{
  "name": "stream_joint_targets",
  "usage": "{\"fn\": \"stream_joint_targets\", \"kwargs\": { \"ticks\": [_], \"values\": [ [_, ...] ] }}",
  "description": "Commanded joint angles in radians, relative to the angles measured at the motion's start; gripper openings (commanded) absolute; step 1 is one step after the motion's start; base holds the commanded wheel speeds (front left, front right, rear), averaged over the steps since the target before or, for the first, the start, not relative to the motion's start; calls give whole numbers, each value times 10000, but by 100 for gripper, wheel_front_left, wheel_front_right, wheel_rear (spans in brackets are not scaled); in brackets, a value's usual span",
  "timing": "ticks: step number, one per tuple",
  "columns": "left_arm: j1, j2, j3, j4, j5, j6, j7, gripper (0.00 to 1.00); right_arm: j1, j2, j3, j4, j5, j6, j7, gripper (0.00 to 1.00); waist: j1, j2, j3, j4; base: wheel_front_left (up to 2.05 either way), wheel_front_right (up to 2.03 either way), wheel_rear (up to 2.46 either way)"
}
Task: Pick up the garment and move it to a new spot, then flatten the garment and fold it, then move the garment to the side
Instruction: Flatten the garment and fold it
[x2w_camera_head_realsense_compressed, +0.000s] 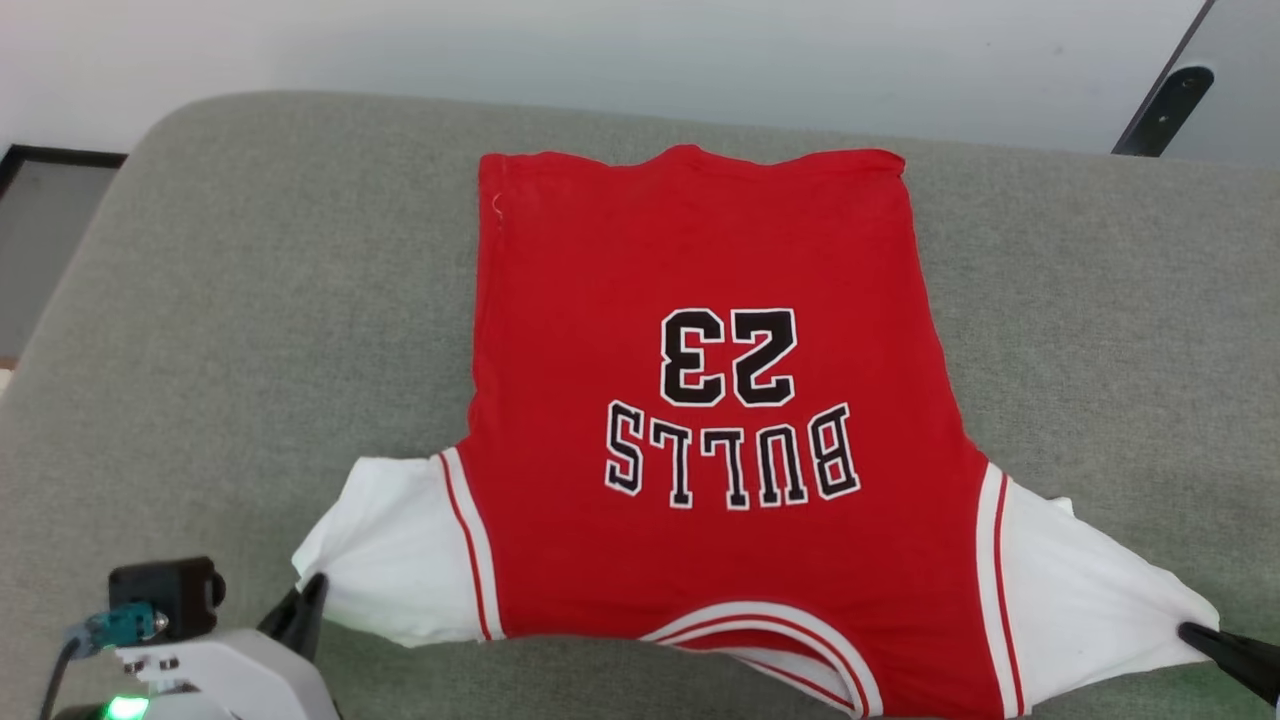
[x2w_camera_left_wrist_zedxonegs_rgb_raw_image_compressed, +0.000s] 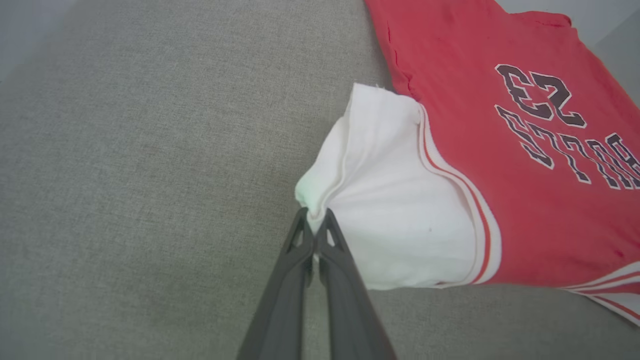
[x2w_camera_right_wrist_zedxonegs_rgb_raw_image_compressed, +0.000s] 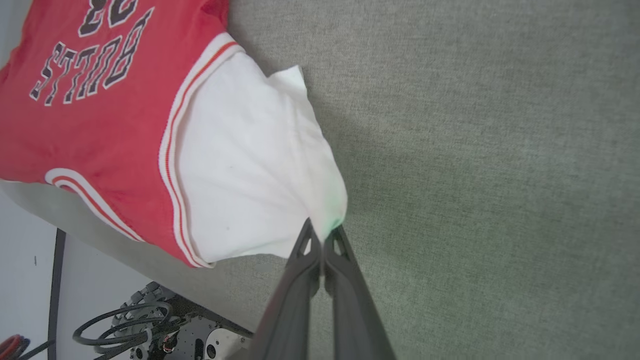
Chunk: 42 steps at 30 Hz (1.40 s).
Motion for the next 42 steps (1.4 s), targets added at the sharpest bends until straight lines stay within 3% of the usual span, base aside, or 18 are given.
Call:
{"fn": "stream_joint_targets", "kwargs": {
  "ticks": [1, 5, 11, 17, 25, 27, 28, 29, 35, 42],
  "values": [
    [197, 75, 69, -39, -65, 151, 11, 0, 101, 122, -150, -95, -180, -4, 92, 0, 0, 0, 86, -21, 0, 0, 0],
    [332, -90, 84, 30, -181, 168, -70, 0, -38, 524, -192, -184, -704, -4, 269, 0, 0, 0, 215, -59, 0, 0, 0],
    [-139, -550, -234, 715, -36, -222, -145, 0, -620, 899, 307, 77, -1816, -3, 171, 0, 0, 0, 340, -132, 0, 0, 0],
    [-823, -1024, -648, 1725, 219, -604, -86, 0, -1265, 925, 1205, 690, -2806, -3, 76, 0, 0, 0, 441, -205, 0, 0, 0],
    [-1223, -1401, -906, 2591, 242, -1015, -95, 0, -1855, 1097, 2157, 1923, -3187, -3, 211, 0, 0, 0, 366, -327, 0, 0, 0],
    [-1216, -1423, -935, 2687, 240, -1124, -130, 0, -1994, 1187, 2102, 2267, -3255, -7, 114, 44, 0, 0, 287, -336, 0, 0, 0],
    [-1204, -1445, -923, 2707, 216, -1173, -167, 0, -2062, 1211, 2088, 2363, -3289, -9, 118, 79, 0, 0, 242, -344, 0, 0, 0],
    [-1174, -1454, -918, 2734, 213, -1210, -201, 0, -2111, 1262, 2019, 2475, -3299, -9, 122, 100, 0, 0, 194, -350, 0, 0, 0],
    [-932, -1535, -754, 2774, 118, -1362, -673, 0, -2184, 1225, 1704, 2286, -3382, -7, 73, 100, 0, 0, -47, -405, 0, 0, 0],
    [-665, -1624, -466, 2747, 32, -1329, -1255, 0, -1557, 1229, 852, 1173, -3737, -7, -558, 100, 0, 0, -199, -426, 0, 0, 0]
  ]
}}
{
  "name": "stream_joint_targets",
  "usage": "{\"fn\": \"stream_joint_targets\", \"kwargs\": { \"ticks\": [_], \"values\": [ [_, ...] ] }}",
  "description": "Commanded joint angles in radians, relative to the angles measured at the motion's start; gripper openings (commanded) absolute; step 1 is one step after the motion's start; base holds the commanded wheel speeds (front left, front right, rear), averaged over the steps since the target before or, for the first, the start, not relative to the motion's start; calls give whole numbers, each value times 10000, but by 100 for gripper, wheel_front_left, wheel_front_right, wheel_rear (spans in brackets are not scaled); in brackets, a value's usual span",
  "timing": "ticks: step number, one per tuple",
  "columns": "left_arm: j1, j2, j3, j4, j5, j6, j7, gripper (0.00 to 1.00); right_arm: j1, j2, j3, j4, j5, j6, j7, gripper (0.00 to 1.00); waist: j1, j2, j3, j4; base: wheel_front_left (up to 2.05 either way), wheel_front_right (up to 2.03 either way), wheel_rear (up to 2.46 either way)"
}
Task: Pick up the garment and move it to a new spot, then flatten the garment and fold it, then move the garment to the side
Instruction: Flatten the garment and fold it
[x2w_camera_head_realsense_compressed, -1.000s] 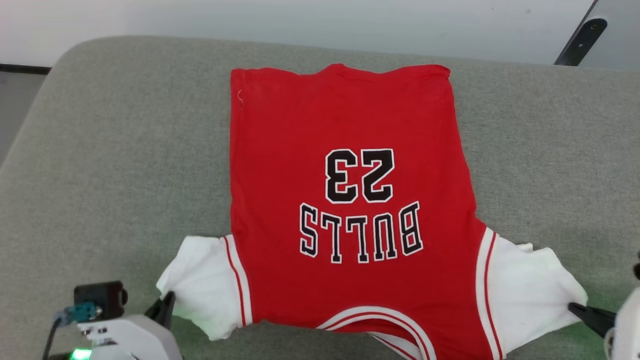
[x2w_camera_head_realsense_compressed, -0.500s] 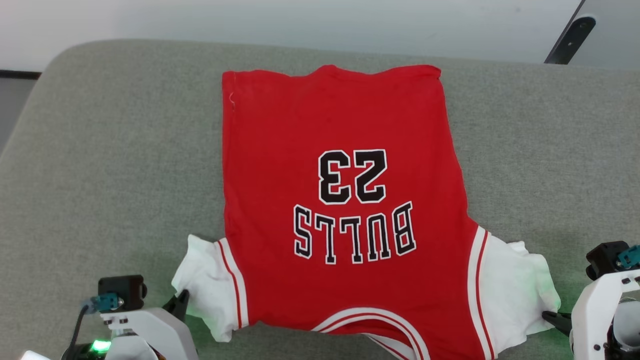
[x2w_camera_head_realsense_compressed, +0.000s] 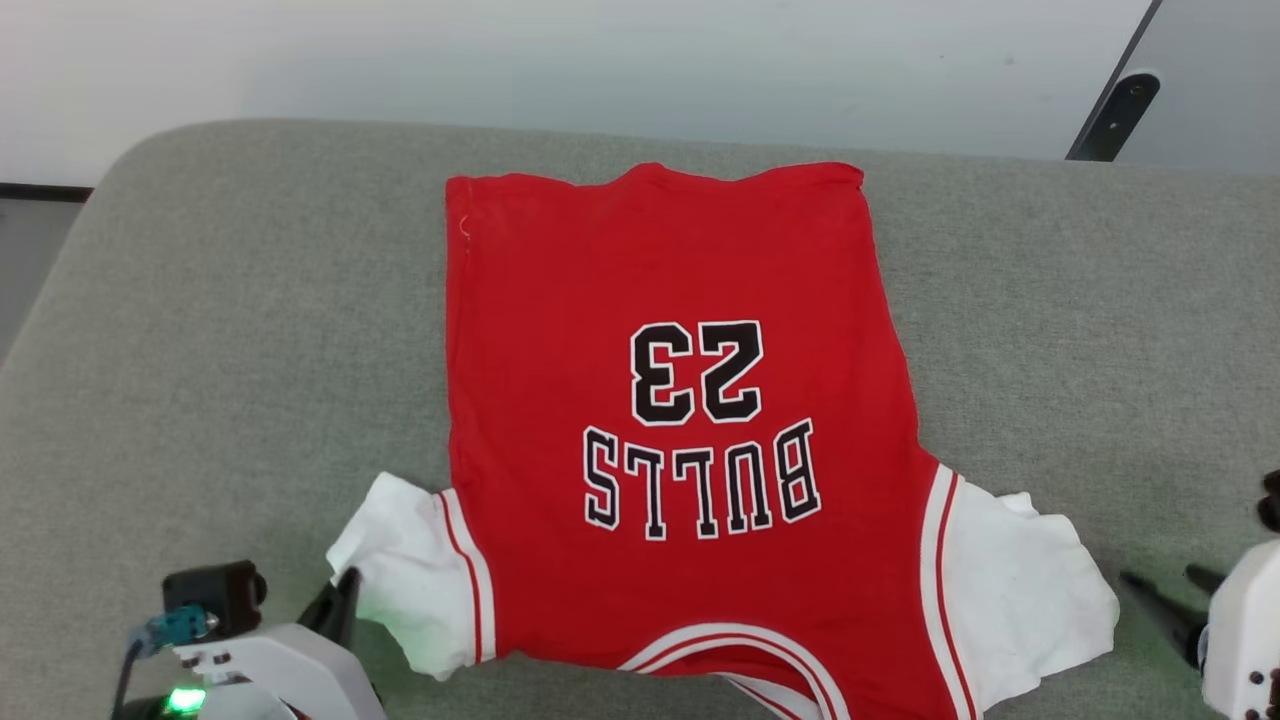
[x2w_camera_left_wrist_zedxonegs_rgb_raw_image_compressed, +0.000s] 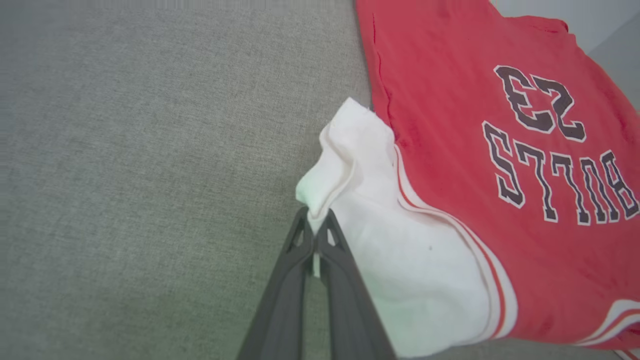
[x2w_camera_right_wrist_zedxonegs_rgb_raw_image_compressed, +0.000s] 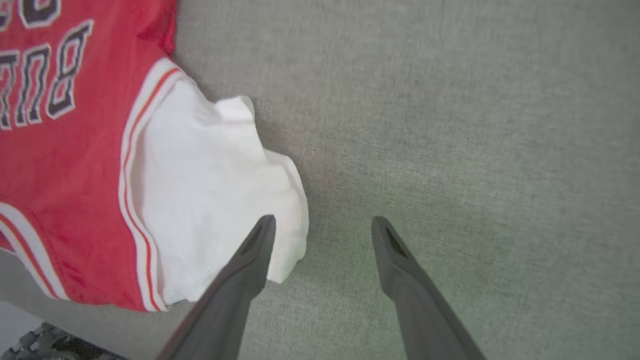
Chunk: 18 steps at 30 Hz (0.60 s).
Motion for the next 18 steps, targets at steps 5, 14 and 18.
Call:
{"fn": "stream_joint_targets", "kwargs": {
  "ticks": [5, 14, 18],
  "values": [
    [162, -69, 227, -74, -66, 9, -417, 0, 442, 307, -313, -1303, -302, -11, -1598, 100, -1, 0, 41, 18, 0, 0, 0],
    [-231, -371, 258, 37, 125, -139, -865, 0, -205, 164, 1222, -1678, -559, -11, -4268, 100, -1, 0, 163, 384, 0, 0, 0],
    [-530, -633, 149, 221, 225, -249, -982, 0, -715, 135, 1771, -1289, -701, -11, -4953, 100, -1, 0, 137, 785, 0, 0, 0]
  ]
}}
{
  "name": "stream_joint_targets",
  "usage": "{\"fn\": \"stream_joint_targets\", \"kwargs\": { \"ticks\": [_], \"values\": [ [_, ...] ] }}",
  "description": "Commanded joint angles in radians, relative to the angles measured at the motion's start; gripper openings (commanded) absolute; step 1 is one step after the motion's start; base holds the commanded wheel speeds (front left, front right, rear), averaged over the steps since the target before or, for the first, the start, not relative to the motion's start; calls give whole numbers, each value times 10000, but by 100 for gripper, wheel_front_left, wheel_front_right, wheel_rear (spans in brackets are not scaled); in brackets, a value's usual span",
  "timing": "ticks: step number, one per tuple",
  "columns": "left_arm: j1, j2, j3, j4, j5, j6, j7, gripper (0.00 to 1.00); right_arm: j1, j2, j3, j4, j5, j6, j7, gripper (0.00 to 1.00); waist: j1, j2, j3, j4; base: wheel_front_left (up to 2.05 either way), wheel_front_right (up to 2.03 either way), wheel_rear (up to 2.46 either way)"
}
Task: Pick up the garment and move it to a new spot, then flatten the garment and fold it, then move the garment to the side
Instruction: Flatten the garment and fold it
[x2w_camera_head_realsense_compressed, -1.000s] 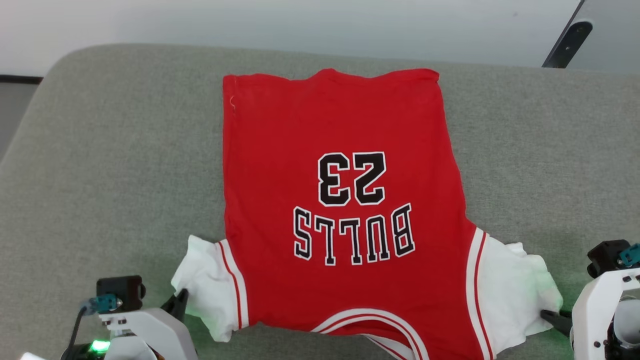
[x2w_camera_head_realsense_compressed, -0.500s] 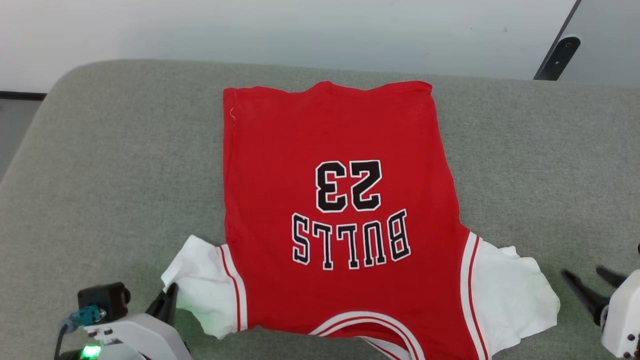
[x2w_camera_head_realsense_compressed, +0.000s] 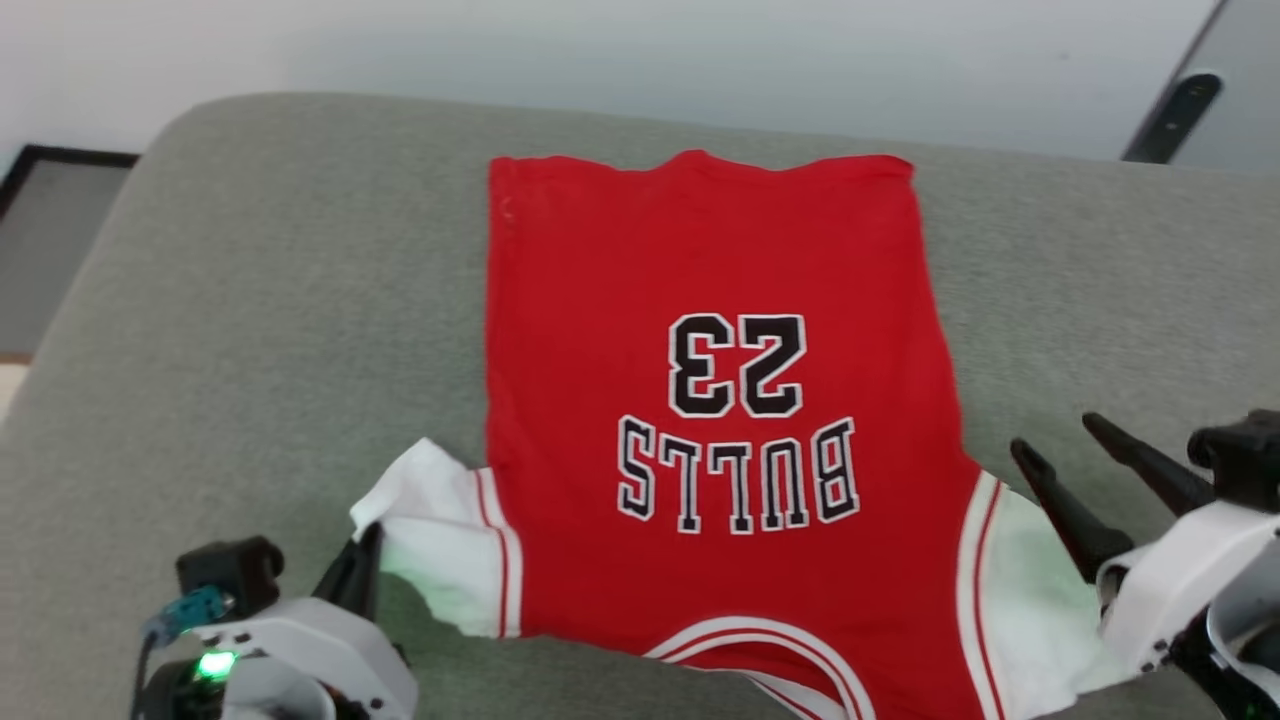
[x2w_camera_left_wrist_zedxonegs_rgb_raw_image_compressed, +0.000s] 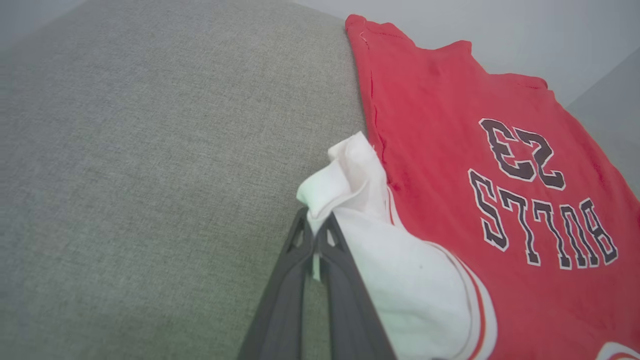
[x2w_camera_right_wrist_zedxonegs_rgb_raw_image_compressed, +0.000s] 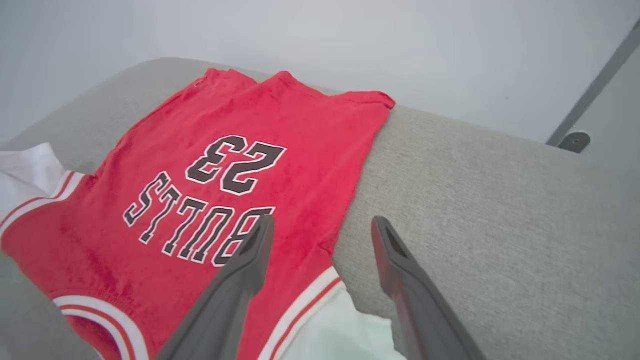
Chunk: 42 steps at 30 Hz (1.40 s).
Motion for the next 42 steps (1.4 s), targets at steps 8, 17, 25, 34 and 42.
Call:
{"fn": "stream_joint_targets", "kwargs": {
  "ticks": [8, 17, 25, 34, 42],
  "values": [
    [-955, -740, -520, 506, 350, -510, -82, 0, -2073, -580, 167, 1493, -260, -11, 787, 100, 0, -1, 108, 1538, 0, 0, 0],
    [-2070, -1713, -1095, 995, 689, -1121, -227, 0, -4970, -1525, 567, 3477, 280, -11, 3227, 100, 0, -1, 1065, 2888, 0, 0, 0],
    [-2957, -2736, -1437, 1556, 876, -1777, -670, 0, -7610, -2309, 1036, 5585, 474, -11, 5106, 100, 0, -1, 2329, 4075, 0, 0, 0],
    [-3614, -3668, -1710, 2325, 1019, -2471, -1000, 0, -9122, -2007, 86, 8107, -542, -10, 6032, 100, 0, -1, 3243, 4917, 0, 0, 0],
    [-3866, -4195, -1873, 2989, 1041, -2898, -1135, 0, -8837, -1159, -876, 9834, -1731, -1, 6158, 100, 0, -1, 3399, 5195, 0, 0, 0]
  ]
}}
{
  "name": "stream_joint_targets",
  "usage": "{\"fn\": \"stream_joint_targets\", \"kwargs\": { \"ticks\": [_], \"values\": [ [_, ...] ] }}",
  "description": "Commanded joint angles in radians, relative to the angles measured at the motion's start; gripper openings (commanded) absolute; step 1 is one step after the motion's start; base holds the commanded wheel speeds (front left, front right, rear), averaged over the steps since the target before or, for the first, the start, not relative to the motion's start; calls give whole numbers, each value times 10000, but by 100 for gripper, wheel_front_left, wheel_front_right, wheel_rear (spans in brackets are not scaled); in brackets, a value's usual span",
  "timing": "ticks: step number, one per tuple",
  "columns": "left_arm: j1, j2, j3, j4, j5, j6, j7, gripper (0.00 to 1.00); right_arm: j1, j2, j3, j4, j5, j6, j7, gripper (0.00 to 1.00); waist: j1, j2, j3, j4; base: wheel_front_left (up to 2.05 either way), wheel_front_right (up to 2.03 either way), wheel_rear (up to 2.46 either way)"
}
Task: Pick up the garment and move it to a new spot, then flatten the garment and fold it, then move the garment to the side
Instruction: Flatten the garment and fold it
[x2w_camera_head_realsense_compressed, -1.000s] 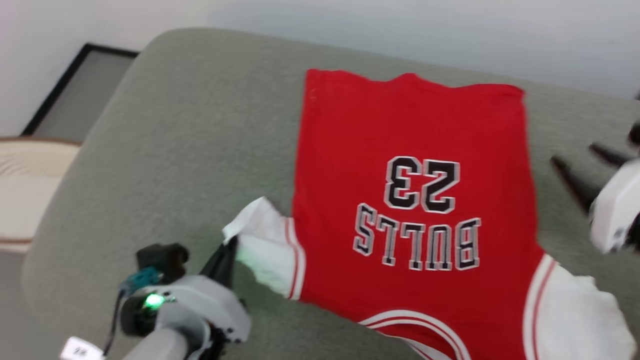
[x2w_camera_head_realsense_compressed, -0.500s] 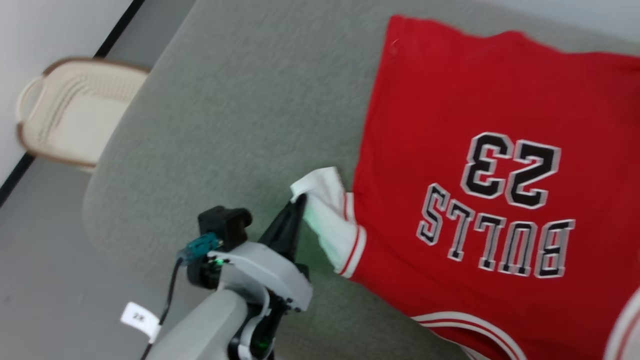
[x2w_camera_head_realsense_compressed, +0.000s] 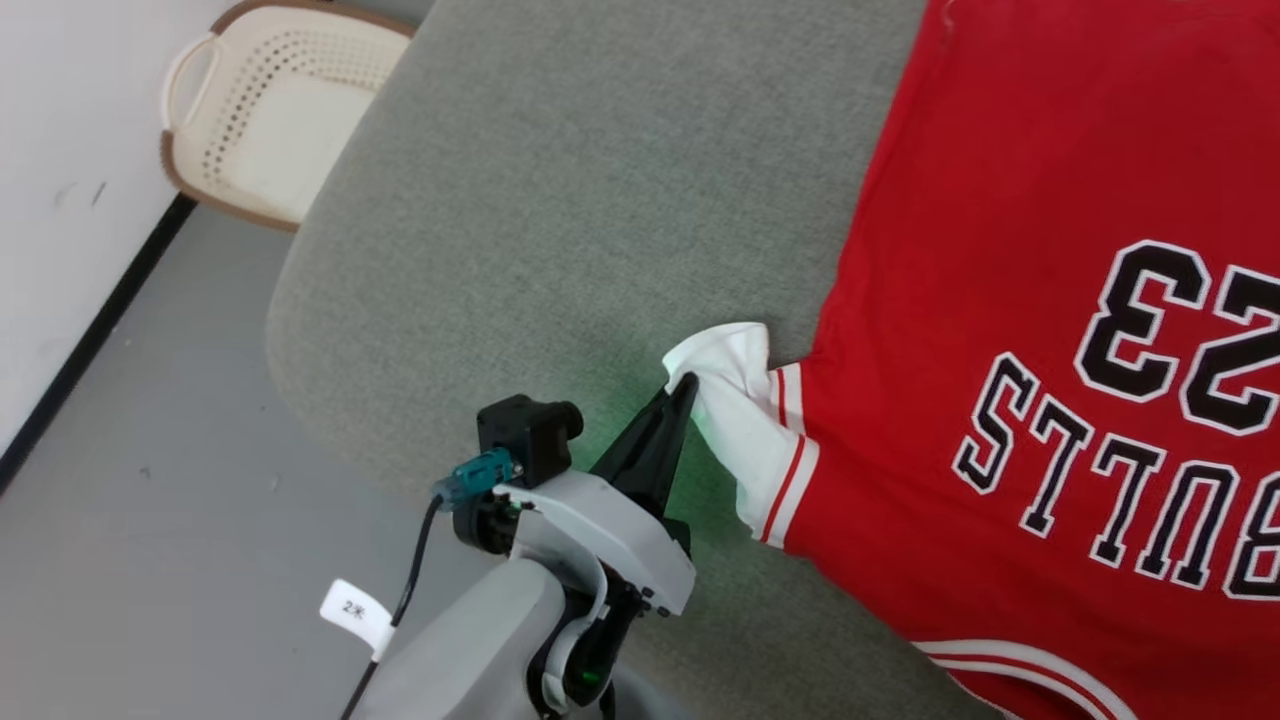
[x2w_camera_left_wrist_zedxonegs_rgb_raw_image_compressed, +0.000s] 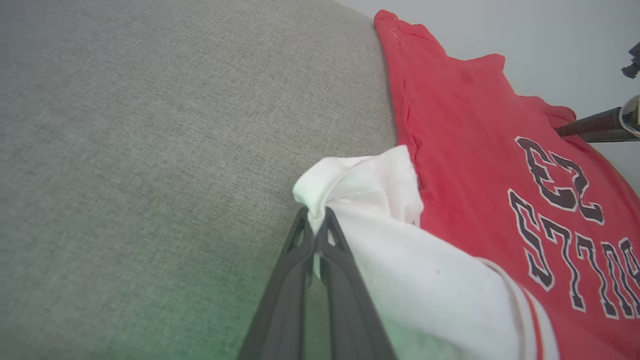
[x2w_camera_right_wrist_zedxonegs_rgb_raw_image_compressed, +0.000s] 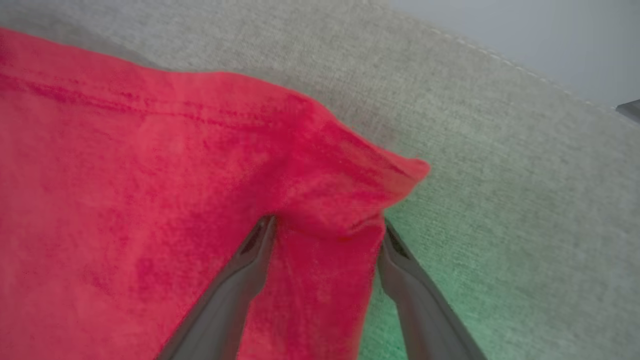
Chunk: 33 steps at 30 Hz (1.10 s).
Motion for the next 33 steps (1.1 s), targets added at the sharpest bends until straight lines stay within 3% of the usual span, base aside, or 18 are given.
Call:
{"fn": "stream_joint_targets", "kwargs": {
  "ticks": [1, 2, 3, 17, 24, 33],
  "values": [
    [-118, -59, 32, 82, 11, -82, -72, 0, 698, 623, 162, 565, -113, 33, 277, 52, 0, 0, 233, 230, 0, 0, 0],
    [-133, -73, 54, 157, 1, -126, -90, 0, 730, 693, 121, 586, -179, 37, 283, 2, 0, 0, 226, 214, 0, 0, 0],
    [-153, -85, 80, 220, -18, -152, -103, 0, 754, 746, 116, 579, -242, 37, 309, 0, 0, 0, 211, 194, 0, 0, 0],
    [3, 202, 627, 776, -217, -305, -186, 0, 382, 861, 36, -325, 159, 30, 16, 0, 0, 0, -656, -774, 0, 0, 0],
    [231, 632, 838, 903, -324, -193, -132, 0, 659, 873, 708, -1197, 1092, 24, -225, 0, 0, 0, -1270, -1632, 0, 0, 0],
    [743, 1158, 1128, 877, -543, 26, -92, 0, 2075, 248, 1484, -2739, 2614, 22, -398, 0, 0, 0, -1899, -2726, 0, 0, 0]
  ]
}}
